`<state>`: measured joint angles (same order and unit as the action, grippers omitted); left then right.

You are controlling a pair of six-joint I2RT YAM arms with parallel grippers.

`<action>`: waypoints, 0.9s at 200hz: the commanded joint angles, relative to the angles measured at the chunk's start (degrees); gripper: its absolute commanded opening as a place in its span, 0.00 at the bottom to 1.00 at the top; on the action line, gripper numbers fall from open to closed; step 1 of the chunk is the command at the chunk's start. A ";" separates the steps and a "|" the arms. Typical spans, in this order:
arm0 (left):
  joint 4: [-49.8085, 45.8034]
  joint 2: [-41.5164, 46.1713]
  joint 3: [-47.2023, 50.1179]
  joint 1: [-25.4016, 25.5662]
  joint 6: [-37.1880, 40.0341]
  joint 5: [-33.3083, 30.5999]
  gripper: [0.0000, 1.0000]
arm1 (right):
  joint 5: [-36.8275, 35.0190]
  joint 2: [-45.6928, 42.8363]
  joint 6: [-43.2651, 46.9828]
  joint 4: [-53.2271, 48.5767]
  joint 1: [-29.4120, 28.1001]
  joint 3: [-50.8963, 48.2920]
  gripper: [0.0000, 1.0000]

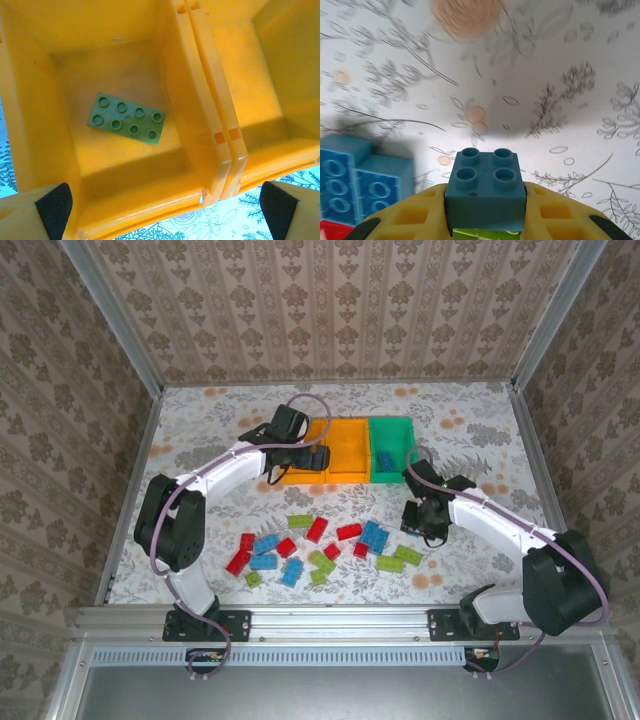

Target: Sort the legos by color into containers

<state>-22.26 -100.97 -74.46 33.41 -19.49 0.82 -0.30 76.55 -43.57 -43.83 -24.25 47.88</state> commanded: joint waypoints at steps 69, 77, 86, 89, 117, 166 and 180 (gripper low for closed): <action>-1.55 6.40 5.55 0.43 -0.32 -3.52 1.00 | -5.59 15.30 12.18 2.29 5.12 25.41 0.26; -1.80 6.78 6.01 0.43 -0.46 -3.87 1.00 | -5.43 17.76 12.74 2.40 5.72 27.61 0.26; -2.00 7.37 6.69 0.42 -0.54 -4.09 1.00 | -5.12 20.12 13.33 2.45 6.11 29.69 0.26; -2.00 7.49 6.96 0.43 -0.61 -4.16 1.00 | -5.05 21.20 13.56 2.48 6.36 30.61 0.26; -2.26 8.90 9.22 0.43 -1.00 -5.33 1.00 | -5.44 27.37 14.89 2.61 7.26 35.77 0.29; -2.34 9.55 10.55 0.43 -1.52 -5.74 1.00 | -4.78 33.16 15.54 1.65 7.48 40.14 0.54; -2.45 9.82 10.51 0.43 -1.48 -5.93 1.00 | -3.79 32.43 15.61 1.98 7.48 39.60 0.59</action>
<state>-24.01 -93.14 -64.47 33.41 -19.92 -3.95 -4.34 109.14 -28.91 -40.66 -16.86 86.17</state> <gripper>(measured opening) 0.999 0.554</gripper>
